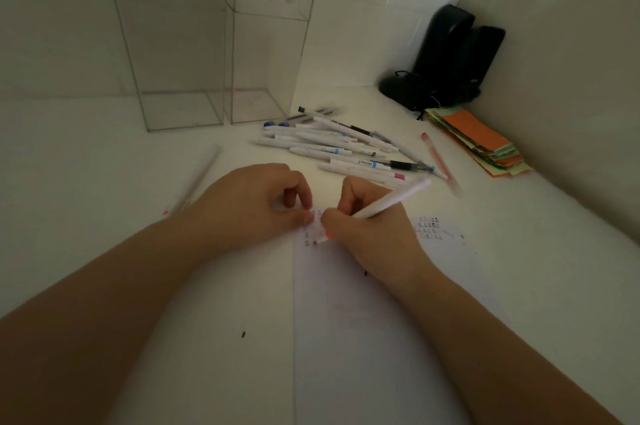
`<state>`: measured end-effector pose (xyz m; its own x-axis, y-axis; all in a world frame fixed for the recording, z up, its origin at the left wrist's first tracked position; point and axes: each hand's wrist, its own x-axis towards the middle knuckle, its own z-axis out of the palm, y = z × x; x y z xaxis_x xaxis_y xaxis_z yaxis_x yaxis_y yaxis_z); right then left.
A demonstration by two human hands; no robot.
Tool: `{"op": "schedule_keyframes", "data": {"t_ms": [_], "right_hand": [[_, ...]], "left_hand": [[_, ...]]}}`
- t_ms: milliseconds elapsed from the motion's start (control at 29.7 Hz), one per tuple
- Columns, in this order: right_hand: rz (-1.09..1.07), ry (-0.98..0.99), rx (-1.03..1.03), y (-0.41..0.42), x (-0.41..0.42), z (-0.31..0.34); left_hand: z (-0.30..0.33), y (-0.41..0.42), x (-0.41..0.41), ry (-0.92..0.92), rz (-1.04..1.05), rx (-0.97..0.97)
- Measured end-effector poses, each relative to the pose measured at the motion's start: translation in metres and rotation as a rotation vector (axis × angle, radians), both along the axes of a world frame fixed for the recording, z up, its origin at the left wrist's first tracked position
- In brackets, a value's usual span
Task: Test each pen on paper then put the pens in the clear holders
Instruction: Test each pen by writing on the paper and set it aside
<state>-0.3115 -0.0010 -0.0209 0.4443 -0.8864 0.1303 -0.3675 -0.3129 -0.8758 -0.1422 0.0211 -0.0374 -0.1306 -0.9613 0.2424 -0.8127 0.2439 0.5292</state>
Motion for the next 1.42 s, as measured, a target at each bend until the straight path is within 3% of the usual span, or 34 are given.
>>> {"op": "schedule_keyframes", "data": {"t_ms": [169, 877, 1045, 1147, 1282, 1416], "right_hand": [[-0.089, -0.080, -0.028, -0.004, 0.000, -0.010], [-0.067, -0.028, -0.086, -0.002, -0.005, -0.007], [-0.141, -0.230, 0.062, -0.010, -0.016, -0.001], [-0.054, -0.428, 0.222, -0.010, -0.022, 0.002], [0.099, -0.594, 0.329, -0.009, -0.022, 0.004], [0.159, -0.645, 0.387, -0.009, -0.020, 0.002]], "left_hand": [[-0.001, -0.001, 0.001, 0.022, 0.004, 0.019], [0.000, -0.001, 0.002, 0.032, -0.002, 0.027], [0.002, 0.004, 0.000, 0.113, -0.003, -0.012], [0.008, 0.007, -0.008, 0.280, -0.015, -0.072], [0.007, 0.008, -0.024, 0.531, -0.132, 0.006], [-0.001, 0.007, -0.023, 0.454, -0.187, 0.029]]}}
